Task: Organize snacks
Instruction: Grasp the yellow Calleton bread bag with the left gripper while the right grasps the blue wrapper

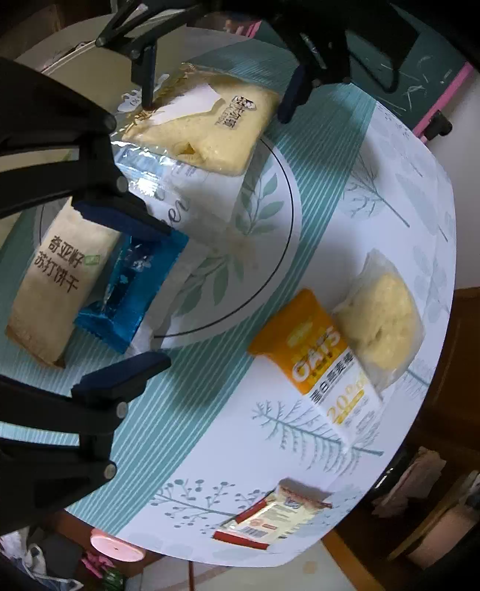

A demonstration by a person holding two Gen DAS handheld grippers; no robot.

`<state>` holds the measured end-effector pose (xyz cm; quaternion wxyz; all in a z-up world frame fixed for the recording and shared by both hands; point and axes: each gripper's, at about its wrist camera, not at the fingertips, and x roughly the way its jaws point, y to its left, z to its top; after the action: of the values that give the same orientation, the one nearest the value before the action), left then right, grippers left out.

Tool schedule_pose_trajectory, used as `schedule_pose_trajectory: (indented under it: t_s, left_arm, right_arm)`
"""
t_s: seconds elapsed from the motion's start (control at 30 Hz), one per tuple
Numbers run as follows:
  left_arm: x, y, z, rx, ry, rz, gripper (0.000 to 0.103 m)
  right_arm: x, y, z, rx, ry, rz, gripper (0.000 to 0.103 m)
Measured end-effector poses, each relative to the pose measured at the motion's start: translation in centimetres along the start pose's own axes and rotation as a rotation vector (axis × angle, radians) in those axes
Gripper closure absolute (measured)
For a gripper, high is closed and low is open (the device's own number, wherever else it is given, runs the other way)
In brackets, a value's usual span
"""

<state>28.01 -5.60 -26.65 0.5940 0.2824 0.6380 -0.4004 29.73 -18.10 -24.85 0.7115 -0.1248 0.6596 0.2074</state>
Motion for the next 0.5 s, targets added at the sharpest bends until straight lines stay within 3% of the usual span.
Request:
schedule_pose_trajectory:
  t_s: [0.1, 0.4, 0.5]
  left_arm:
    - [0.2, 1.0, 0.4, -0.003, 0.004, -0.046, 0.0]
    - [0.2, 1.1, 0.7, 0.049, 0.014, -0.034, 0.0]
    - [0.2, -0.1, 1.2, 0.088, -0.007, -0.027, 0.01]
  right_arm:
    - [-0.1, 0.0, 0.0, -0.009, 0.006, 0.008, 0.04]
    - [-0.4, -1.4, -0.7, 0.013, 0.015, 0.098, 0.04]
    - [-0.6, -2.5, -0.8, 0.008, 0.017, 0.105, 0.039]
